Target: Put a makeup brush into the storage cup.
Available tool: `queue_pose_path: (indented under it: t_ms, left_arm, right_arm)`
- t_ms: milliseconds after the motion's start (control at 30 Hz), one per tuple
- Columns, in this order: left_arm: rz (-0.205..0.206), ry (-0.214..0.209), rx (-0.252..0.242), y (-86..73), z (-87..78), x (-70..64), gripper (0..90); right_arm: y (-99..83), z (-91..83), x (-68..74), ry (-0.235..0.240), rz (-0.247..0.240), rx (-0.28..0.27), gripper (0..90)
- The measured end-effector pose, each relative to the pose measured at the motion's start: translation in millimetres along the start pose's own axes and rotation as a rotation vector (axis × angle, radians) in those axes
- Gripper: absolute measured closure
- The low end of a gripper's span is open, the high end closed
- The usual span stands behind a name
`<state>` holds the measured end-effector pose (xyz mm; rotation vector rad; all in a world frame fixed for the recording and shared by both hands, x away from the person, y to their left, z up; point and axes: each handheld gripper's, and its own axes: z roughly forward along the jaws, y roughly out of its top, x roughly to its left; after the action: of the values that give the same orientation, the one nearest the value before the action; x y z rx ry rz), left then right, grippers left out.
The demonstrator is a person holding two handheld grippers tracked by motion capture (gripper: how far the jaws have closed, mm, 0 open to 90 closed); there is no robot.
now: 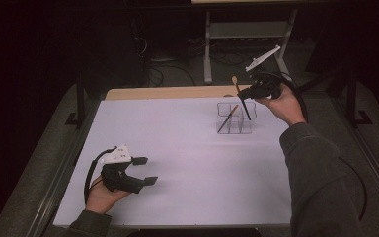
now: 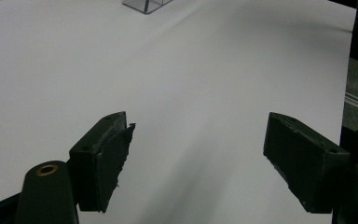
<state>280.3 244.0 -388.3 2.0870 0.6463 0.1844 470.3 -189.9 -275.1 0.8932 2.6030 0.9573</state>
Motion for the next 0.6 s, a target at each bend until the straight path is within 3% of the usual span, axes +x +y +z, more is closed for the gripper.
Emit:
queue_pose_path:
  t_ms: [167,267,600]
  left_arm:
    - [-0.007,-0.004,-0.001,-0.6,0.1,-0.6,21.5]
    - [0.008,-0.003,0.008,-0.4,-0.1,0.0,21.5]
    - [-0.004,0.001,0.004,-2.9,-2.0,1.3,21.4]
  right_arm:
    - [2.7,0.5,-5.3,-0.019,0.015,-0.012,82.9]
    - [5.1,2.6,-6.3,-0.026,0.025,-0.02,82.9]
    - [3.4,15.0,-15.5,-0.044,0.041,0.002,82.9]
